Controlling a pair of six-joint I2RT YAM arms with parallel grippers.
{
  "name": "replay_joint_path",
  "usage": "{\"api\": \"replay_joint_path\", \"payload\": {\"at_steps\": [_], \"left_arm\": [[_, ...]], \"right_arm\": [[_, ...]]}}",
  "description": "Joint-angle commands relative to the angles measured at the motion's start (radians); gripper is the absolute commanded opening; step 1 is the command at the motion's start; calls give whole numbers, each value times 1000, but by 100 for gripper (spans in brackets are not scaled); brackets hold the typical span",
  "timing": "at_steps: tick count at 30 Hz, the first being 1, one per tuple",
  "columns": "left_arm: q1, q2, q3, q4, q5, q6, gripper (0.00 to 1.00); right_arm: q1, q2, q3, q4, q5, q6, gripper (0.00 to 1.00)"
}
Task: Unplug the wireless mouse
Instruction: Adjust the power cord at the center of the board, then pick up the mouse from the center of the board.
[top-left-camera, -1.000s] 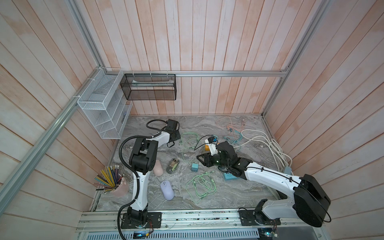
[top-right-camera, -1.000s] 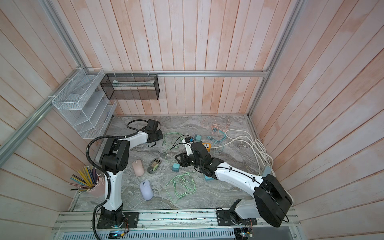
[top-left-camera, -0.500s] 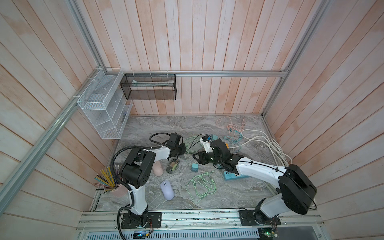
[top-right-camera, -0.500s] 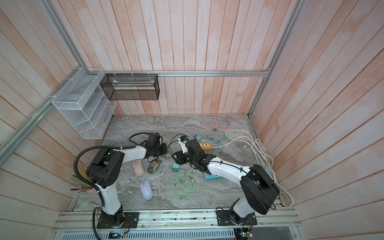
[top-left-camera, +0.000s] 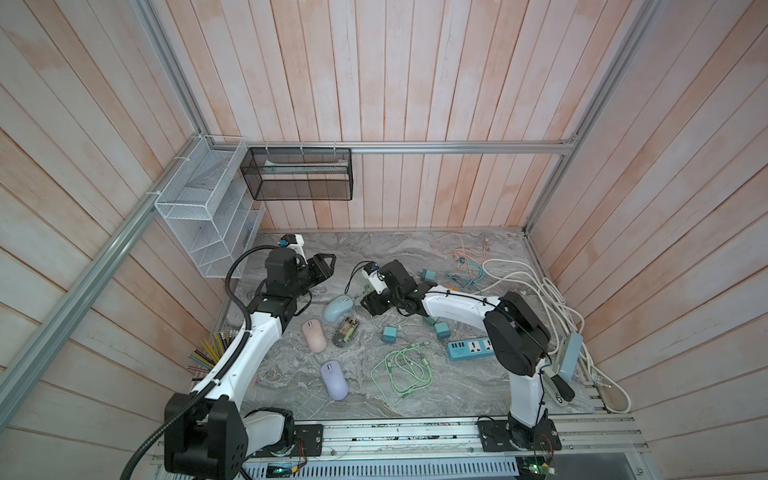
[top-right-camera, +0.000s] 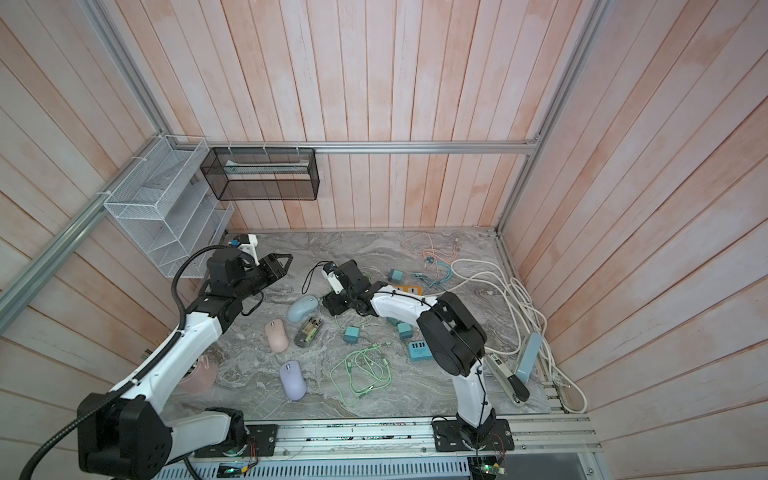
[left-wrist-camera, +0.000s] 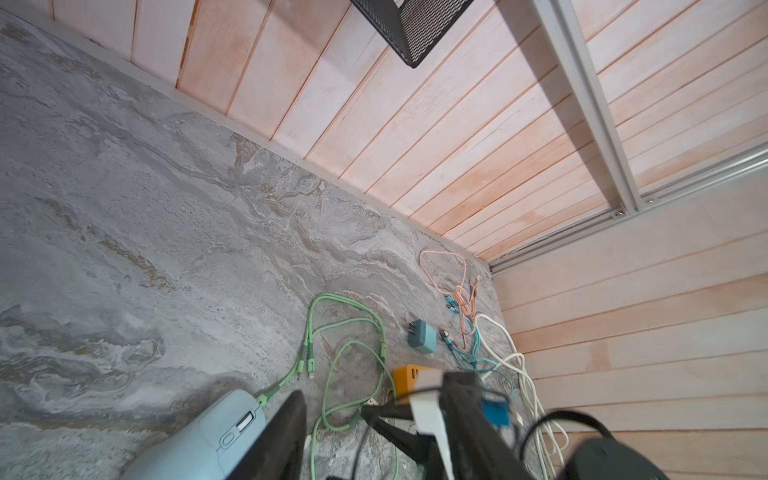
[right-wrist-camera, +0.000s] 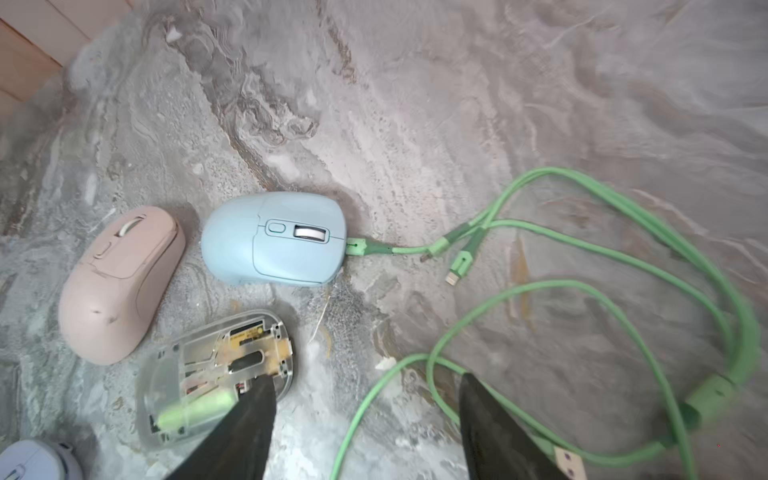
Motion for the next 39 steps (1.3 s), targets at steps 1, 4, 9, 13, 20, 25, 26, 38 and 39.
{"api": "replay_joint_path", "payload": {"at_steps": [1,4,9,13,20,25,26,38,39], "left_arm": [[-1,-60,-96,-1,37,-14,56],[1,-92,-142,-22,-8,17,57],[29,-23,-189,-24,-72,-24,58],[31,55,-241,92,-74,-68,57],[30,178,-293,198,-53,-79,54],[31,292,-267,245,-96,-38,55],[29,321,-252,248,-95,-34,55],[21,289,-275,389,44,158,60],[19,253,-299,435,45,178,62]], "right_arm": [[5,87,149,-190,-23,28,70],[4,118,194,-169,-106,185,69],[-30,95,71,28,-212,445,68],[-90,56,-92,238,-274,630,62],[-133,106,-63,249,-281,660,48],[-139,198,44,231,-305,696,48],[-139,215,64,234,-317,708,48],[-129,174,70,171,-271,646,48],[-131,145,39,172,-258,630,48]]}}
